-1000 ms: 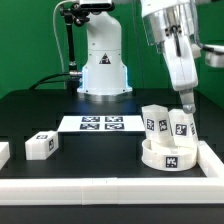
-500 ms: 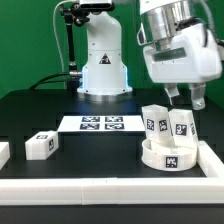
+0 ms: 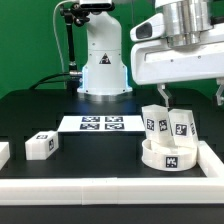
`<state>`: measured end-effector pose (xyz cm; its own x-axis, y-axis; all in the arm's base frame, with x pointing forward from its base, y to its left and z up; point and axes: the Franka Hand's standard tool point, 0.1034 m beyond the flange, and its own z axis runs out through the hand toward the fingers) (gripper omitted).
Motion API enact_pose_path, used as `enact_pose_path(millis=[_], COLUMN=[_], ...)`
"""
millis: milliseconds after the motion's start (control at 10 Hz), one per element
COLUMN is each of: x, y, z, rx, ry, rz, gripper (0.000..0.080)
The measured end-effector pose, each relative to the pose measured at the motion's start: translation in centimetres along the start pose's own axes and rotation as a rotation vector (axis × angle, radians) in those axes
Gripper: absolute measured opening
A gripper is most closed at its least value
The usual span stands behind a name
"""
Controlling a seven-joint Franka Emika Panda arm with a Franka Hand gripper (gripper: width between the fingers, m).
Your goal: Assemble stool
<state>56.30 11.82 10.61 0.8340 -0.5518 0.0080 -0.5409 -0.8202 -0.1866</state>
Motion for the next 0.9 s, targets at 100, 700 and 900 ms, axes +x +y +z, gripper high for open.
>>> enact_pose_path(millis=[100, 700, 900], x=[0.16, 0.42, 0.0], y=[0.16, 0.06, 0.61], z=[-0.03, 0.17, 0.59], rx=[-0.003, -0.041, -0.059], ry=[0.002, 0.035, 0.016], rz=[-0.083, -0.675, -0.876], gripper=[0.0649, 0.0649, 0.0649])
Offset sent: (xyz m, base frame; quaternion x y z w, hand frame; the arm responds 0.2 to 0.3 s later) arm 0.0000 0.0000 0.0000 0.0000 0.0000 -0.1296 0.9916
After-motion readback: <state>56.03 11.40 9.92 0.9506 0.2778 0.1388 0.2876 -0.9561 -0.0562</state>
